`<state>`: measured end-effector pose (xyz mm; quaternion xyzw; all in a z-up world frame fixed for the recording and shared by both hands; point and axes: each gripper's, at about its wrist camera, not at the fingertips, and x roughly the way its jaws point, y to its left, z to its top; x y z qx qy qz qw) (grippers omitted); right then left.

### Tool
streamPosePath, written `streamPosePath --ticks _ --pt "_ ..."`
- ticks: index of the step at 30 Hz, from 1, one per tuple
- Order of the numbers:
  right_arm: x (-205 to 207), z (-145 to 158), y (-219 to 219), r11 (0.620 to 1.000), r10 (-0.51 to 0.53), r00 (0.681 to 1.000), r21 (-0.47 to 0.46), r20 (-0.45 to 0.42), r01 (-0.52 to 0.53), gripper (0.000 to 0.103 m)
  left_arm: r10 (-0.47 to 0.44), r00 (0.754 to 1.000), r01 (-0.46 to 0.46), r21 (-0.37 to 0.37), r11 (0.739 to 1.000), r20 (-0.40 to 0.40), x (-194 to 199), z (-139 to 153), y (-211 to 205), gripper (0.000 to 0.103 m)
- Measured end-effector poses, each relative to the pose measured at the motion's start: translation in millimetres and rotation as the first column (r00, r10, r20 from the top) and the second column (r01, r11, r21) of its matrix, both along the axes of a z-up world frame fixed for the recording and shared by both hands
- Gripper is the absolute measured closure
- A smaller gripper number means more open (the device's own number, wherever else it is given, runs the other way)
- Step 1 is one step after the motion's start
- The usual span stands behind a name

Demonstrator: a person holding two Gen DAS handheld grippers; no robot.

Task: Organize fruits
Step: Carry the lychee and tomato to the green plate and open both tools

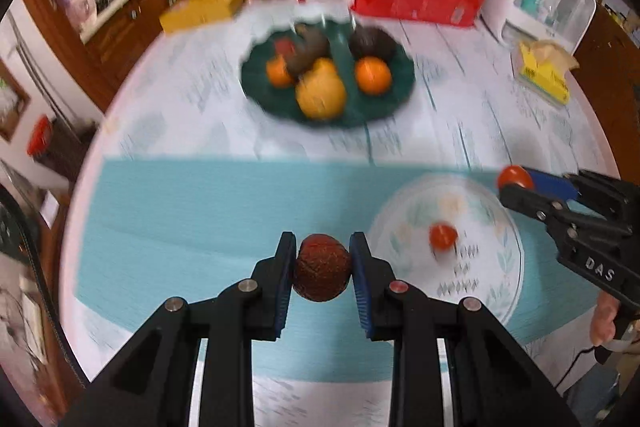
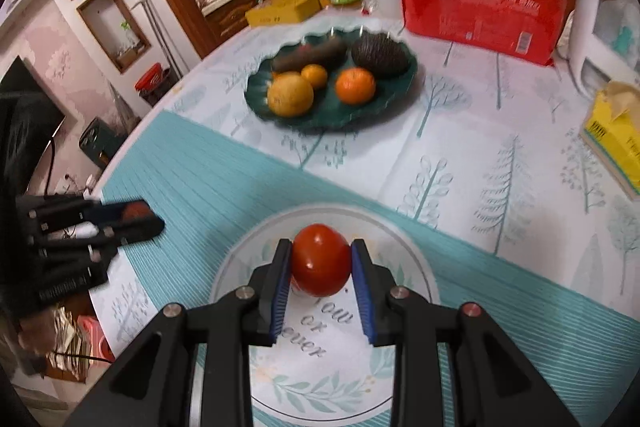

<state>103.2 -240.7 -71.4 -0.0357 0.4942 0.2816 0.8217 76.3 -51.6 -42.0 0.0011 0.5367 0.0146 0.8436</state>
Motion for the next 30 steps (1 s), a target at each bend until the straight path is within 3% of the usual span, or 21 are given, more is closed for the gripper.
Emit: streamPosePath --ticks 6,10,16,20,23,30 --pt "21.6 53.3 11.6 0.996 -0.083 0.995 -0.019 0.059 0.084 0.074 -0.070 0.994 0.065 0.069 0.995 0.081 46.2 64.9 33.9 0.077" --pt "46.0 107.0 30.9 0.993 -0.117 0.984 -0.009 0.134 0.120 0.074 -0.133 0.980 0.114 0.125 0.985 0.147 86.4 111.0 53.3 0.077" --pt "88.3 174.2 59.7 0.976 -0.207 0.939 -0.007 0.277 0.217 0.073 -0.204 0.954 0.169 0.171 0.971 0.220 138.8 149.5 73.4 0.077" --pt "120.4 194.1 71.9 0.956 -0.283 0.907 0.014 0.313 0.293 0.073 -0.216 0.949 0.183 0.158 0.970 0.228 168.7 148.5 80.7 0.077" --pt "139.1 192.6 80.4 0.945 -0.321 0.898 0.035 0.300 0.326 0.073 -0.215 0.952 0.193 0.116 0.974 0.218 195.6 137.6 85.7 0.077" --pt "179.9 131.6 103.9 0.934 -0.352 0.922 0.004 0.158 0.356 0.073 -0.203 0.971 0.203 0.012 0.979 0.126 248.6 71.4 84.7 0.077"
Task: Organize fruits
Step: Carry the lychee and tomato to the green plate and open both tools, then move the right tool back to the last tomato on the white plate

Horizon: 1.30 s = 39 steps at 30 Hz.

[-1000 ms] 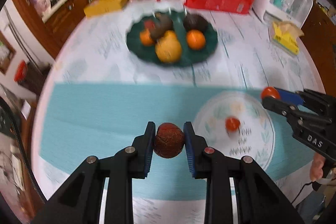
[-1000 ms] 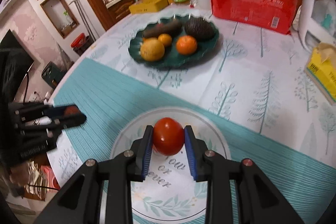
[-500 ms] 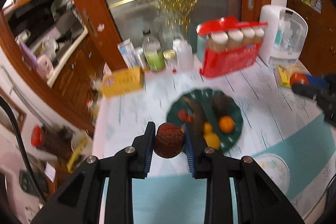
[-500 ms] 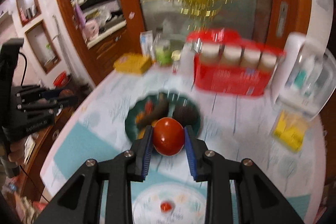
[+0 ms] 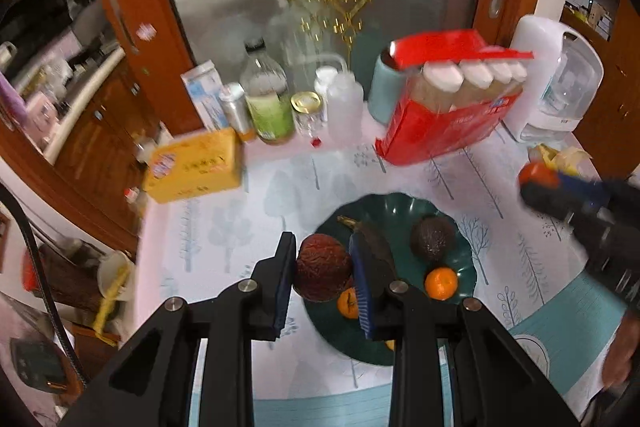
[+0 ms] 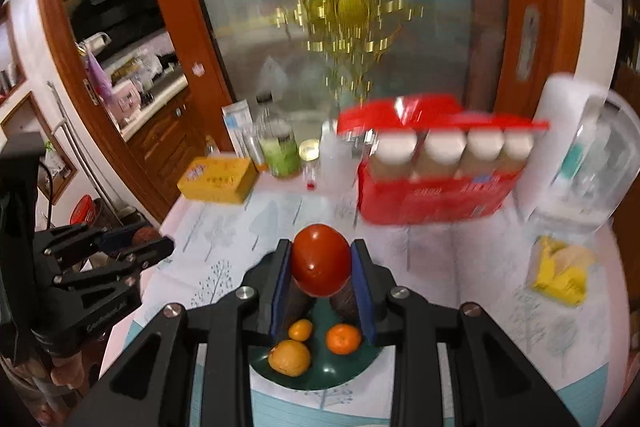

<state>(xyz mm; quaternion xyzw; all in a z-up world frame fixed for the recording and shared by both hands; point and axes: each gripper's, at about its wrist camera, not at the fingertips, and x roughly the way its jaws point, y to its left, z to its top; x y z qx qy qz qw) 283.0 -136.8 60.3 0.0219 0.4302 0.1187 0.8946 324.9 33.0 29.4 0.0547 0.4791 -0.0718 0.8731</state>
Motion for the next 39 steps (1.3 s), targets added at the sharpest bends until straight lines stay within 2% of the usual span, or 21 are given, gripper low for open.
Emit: streamPosePath --ticks 6,11,16,17,19,21,24,27,31,39 --pt "25.3 -84.4 12.9 1.000 -0.006 0.987 0.021 -0.160 0.009 0.073 -0.022 0.995 0.020 -0.016 1.000 -0.097 32.9 -71.4 -7.6 0.077" --pt "35.9 -147.4 23.4 0.999 0.011 0.964 0.033 -0.267 -0.003 0.073 -0.034 0.979 0.028 -0.034 0.999 -0.200 50.2 -133.6 -14.0 0.077" --pt "41.6 -186.7 34.7 0.999 0.039 0.947 -0.002 -0.319 -0.042 0.072 -0.032 0.966 0.022 -0.044 0.999 -0.255 58.8 -171.4 -18.0 0.075" --pt "41.4 -189.6 35.1 0.999 0.045 0.945 -0.001 -0.324 -0.048 0.072 -0.032 0.966 0.022 -0.045 0.999 -0.257 59.7 -174.9 -18.5 0.072" --pt "40.2 -192.3 34.0 0.998 0.056 0.944 0.017 -0.325 -0.053 0.072 -0.040 0.967 0.029 -0.047 0.998 -0.250 61.1 -177.1 -18.4 0.054" --pt "38.2 -191.2 31.0 0.998 0.063 0.950 0.033 -0.304 -0.055 0.070 -0.037 0.973 0.029 -0.040 0.999 -0.227 60.3 -177.5 -16.8 0.043" --pt "33.5 -187.3 27.2 0.996 0.074 0.958 0.059 -0.279 -0.060 0.068 -0.034 0.976 0.021 -0.062 0.998 -0.217 60.2 -177.3 -10.7 0.042" --pt "34.5 -184.4 28.8 0.997 0.078 0.963 0.045 -0.257 -0.068 0.068 -0.025 0.972 0.002 -0.096 0.995 -0.234 59.6 -175.7 -3.9 0.038" --pt "28.5 -181.9 30.1 0.997 0.082 0.969 0.017 -0.234 -0.080 0.067 0.001 0.972 -0.020 -0.080 0.997 -0.233 53.3 -169.6 4.4 0.037" --pt "5.1 -171.7 21.7 0.996 0.085 0.968 0.037 -0.234 -0.079 0.067 0.023 0.976 -0.037 -0.057 0.998 -0.217 20.8 -141.9 19.0 0.033"
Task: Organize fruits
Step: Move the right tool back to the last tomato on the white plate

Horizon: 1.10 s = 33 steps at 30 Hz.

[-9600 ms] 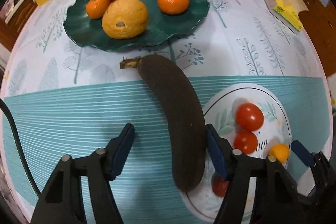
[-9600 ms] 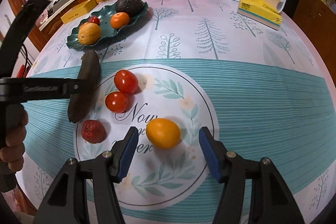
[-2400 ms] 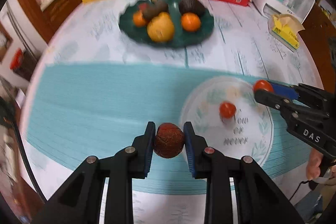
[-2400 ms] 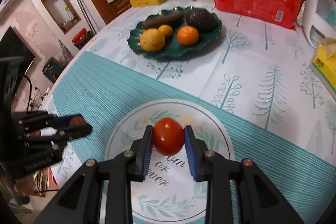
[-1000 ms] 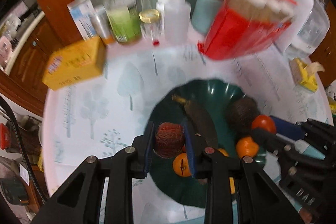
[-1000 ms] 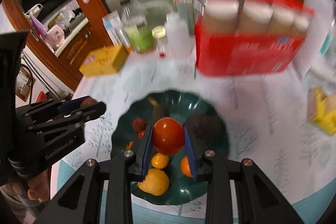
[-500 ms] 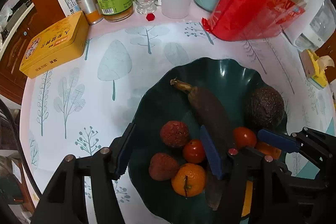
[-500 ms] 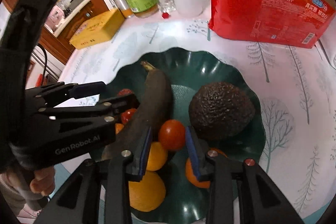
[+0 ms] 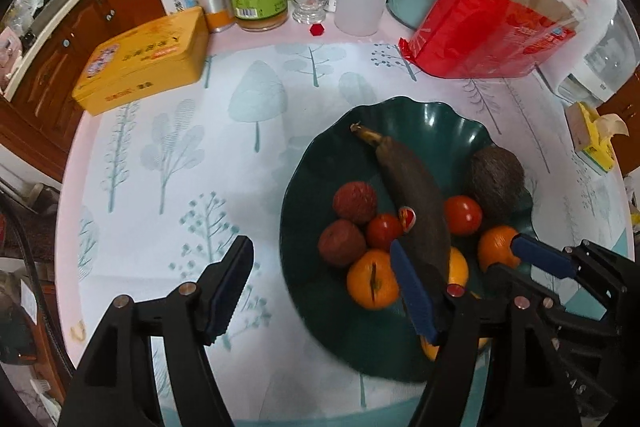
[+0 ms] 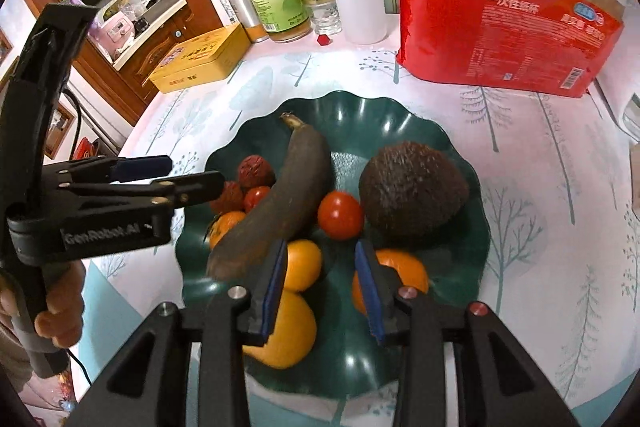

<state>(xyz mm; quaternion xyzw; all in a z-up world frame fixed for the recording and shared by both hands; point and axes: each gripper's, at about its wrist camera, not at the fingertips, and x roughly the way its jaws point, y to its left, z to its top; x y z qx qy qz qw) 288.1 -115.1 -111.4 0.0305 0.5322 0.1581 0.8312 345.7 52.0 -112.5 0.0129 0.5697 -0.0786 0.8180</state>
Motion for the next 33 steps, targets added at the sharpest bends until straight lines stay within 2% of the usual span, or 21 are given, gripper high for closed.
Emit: streamPosePath --ticks 7,12,20,23,25,27,33 --pt "-29.9 37.0 -18.3 0.998 -0.017 0.999 0.057 0.036 0.015 0.067 0.001 0.998 -0.002 0.003 1.000 0.063 -40.8 56.0 -2.3 0.032" --pt "-61.9 75.4 -28.6 0.998 -0.001 0.994 0.058 0.105 -0.005 0.067 0.008 0.993 -0.008 0.003 1.000 0.118 -75.0 93.9 -11.4 0.030" --pt "-119.6 124.5 -51.2 0.997 0.038 0.980 0.056 0.194 -0.050 0.067 0.015 0.984 -0.011 -0.024 1.000 0.177 -138.5 131.2 -39.0 0.029" --pt "-140.3 135.9 -63.5 0.997 0.055 0.974 0.033 0.222 -0.064 0.063 0.016 0.981 -0.009 -0.034 0.999 0.194 -158.4 137.3 -53.0 0.021" --pt "-151.1 139.3 -72.2 0.997 0.061 0.970 0.021 0.236 -0.068 0.057 0.016 0.977 -0.008 -0.037 0.999 0.212 -175.4 138.9 -63.4 0.015" --pt "-164.8 138.2 -83.4 0.998 0.061 0.965 0.000 0.256 -0.064 0.046 0.014 0.975 -0.008 -0.029 1.000 0.222 -191.3 135.3 -74.8 0.013" --pt "-197.8 108.3 -99.6 0.994 0.107 0.964 -0.063 0.244 -0.095 0.044 0.038 0.974 -0.032 -0.029 0.999 0.224 -230.5 104.5 -100.1 0.012"
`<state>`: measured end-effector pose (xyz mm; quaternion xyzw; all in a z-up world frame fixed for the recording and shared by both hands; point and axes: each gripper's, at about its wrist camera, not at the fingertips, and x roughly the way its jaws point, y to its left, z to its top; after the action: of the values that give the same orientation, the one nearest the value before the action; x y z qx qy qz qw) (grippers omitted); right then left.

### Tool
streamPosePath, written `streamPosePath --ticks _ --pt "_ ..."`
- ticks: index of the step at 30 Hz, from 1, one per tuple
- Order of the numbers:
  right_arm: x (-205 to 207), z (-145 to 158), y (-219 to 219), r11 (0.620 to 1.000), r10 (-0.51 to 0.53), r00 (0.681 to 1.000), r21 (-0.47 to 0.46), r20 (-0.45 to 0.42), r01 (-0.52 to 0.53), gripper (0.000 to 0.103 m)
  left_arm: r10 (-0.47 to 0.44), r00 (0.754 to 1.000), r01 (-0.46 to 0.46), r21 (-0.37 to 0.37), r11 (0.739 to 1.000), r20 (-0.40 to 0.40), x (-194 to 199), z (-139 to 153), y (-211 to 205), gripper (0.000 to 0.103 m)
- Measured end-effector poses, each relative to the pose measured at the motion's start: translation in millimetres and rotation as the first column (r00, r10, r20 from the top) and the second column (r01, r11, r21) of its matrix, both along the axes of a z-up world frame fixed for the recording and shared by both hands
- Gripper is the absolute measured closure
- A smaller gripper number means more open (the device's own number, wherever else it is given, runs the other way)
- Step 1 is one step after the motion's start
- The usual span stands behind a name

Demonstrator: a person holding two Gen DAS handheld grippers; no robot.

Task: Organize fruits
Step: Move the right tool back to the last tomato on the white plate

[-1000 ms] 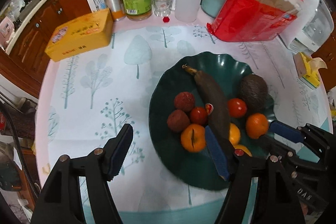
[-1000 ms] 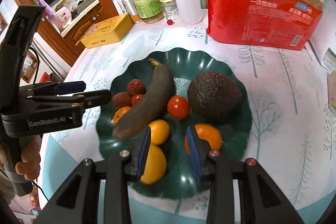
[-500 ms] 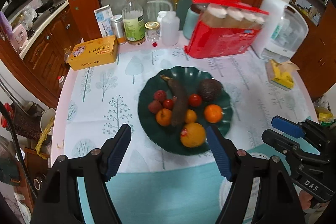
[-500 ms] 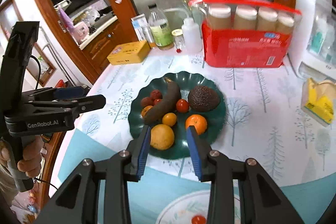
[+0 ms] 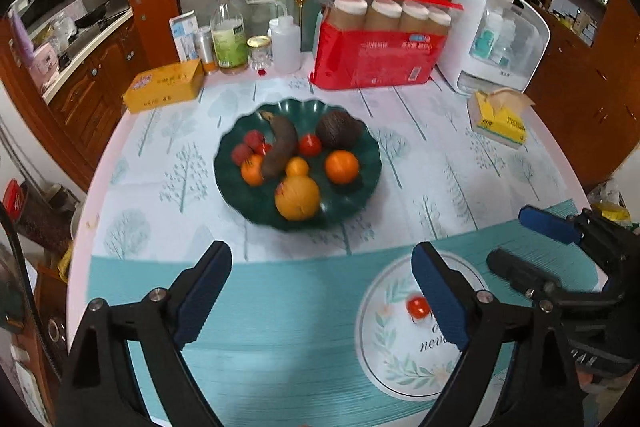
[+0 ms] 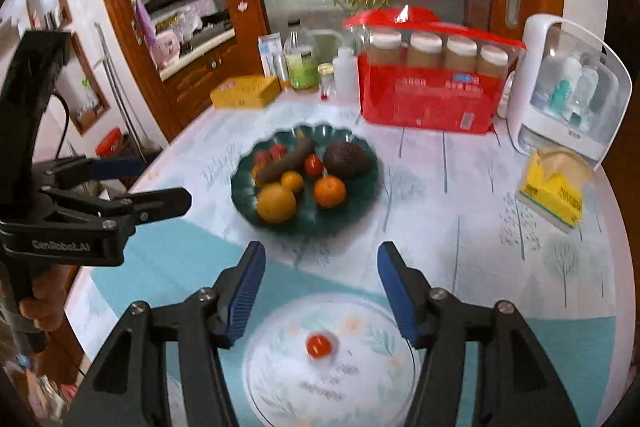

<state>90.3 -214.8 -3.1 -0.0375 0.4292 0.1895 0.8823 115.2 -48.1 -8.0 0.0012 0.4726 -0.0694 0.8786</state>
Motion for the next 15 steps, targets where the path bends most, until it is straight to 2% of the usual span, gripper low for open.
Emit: streamPosePath --ticks 3,6,9,12,15 --pt "-16.5 -24.6 -1.1 0.999 0.030 1.000 -0.044 0.003 -0.030 0.044 0.042 0.999 -0.043 -0.014 0.999 -0.024 -16.6 -32.3 -9.2 0.012" --pt "-23.8 -53.4 0.8 0.996 0.047 0.999 -0.079 -0.026 -0.049 0.044 0.059 0.994 -0.062 -0.039 0.997 -0.091 -24.9 -67.4 -15.3 0.012" --pt "-29.1 -77.9 1.8 0.994 0.063 0.996 -0.083 -0.060 -0.067 0.044 0.075 0.985 -0.078 -0.015 0.997 -0.152 -30.7 -101.1 -19.2 0.012" --pt "-32.9 -97.3 5.6 0.991 0.079 0.994 -0.101 -0.076 -0.086 0.044 0.096 0.977 -0.100 -0.015 0.995 -0.190 -35.0 -123.2 -15.9 0.013" --pt "-32.1 -112.9 7.6 0.991 0.084 0.992 -0.092 -0.099 -0.093 0.044 0.115 0.975 -0.121 -0.018 0.993 -0.192 -37.7 -132.5 -11.7 0.013"
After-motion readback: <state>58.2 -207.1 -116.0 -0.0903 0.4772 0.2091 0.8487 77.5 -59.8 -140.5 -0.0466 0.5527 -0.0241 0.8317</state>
